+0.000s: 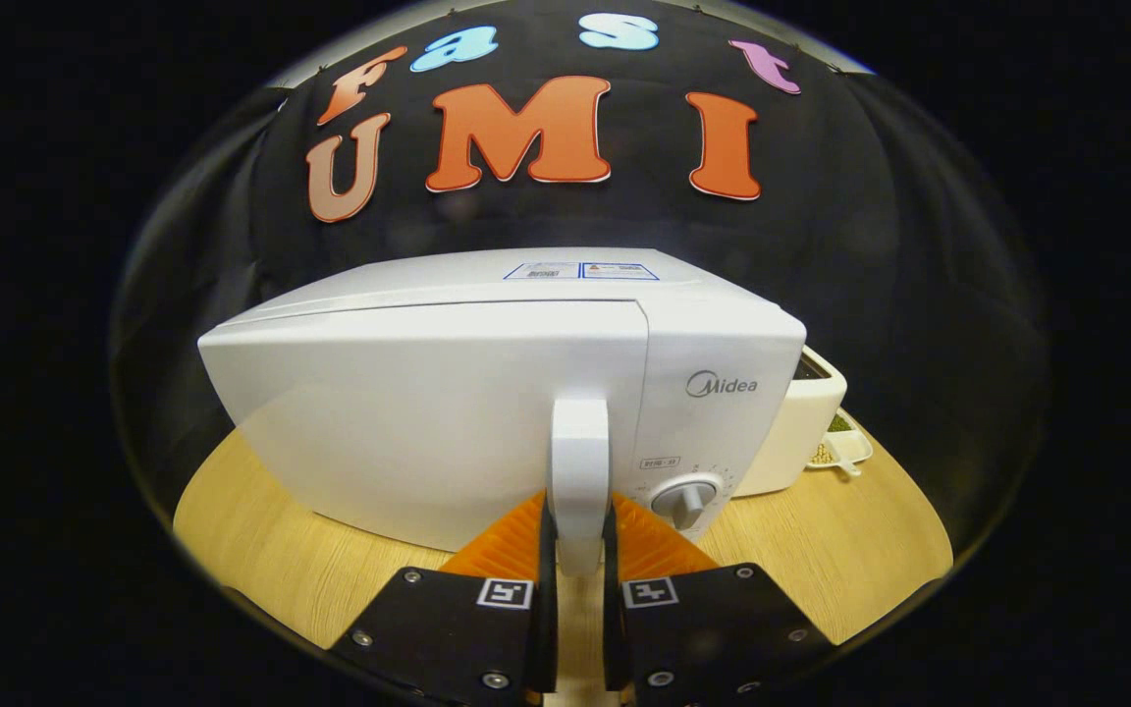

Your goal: Open the microwave, put the food inside, and close the microwave door.

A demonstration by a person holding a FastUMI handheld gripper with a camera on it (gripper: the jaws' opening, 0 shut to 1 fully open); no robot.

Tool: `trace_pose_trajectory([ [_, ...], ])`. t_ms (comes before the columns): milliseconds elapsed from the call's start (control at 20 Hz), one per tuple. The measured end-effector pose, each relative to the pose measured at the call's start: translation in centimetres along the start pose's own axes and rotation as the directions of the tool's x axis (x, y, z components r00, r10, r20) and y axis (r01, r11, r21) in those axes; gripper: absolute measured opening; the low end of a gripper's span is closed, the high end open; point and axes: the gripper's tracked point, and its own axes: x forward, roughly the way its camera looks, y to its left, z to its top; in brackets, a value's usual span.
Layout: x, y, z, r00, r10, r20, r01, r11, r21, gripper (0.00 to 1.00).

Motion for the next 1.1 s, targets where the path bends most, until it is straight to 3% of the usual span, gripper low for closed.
trace_pose_trajectory([
  [150,-1.6,-0.1,-0.3,1.0,-0.008,0.009,0.008,1.0,-0.011,0.19],
  [300,-3.7,-1.8,-3.1,0.997,-0.081,-0.012,0.081,0.997,-0.015,0.0],
  [400,-5.6,-1.8,-4.1,0.996,-0.085,-0.03,0.087,0.995,0.041,0.01],
  [650,-7.0,-1.0,0.0,0.995,-0.075,0.065,0.073,0.997,0.037,0.01],
  [800,-5.0,-1.1,0.2,0.995,-0.089,0.05,0.086,0.995,0.052,0.33],
  [950,-2.9,0.1,-0.6,0.999,-0.041,-0.001,0.041,0.993,0.106,0.47],
  [1100,-0.6,0.7,-0.9,0.999,-0.026,-0.023,0.029,0.988,0.149,0.49],
])
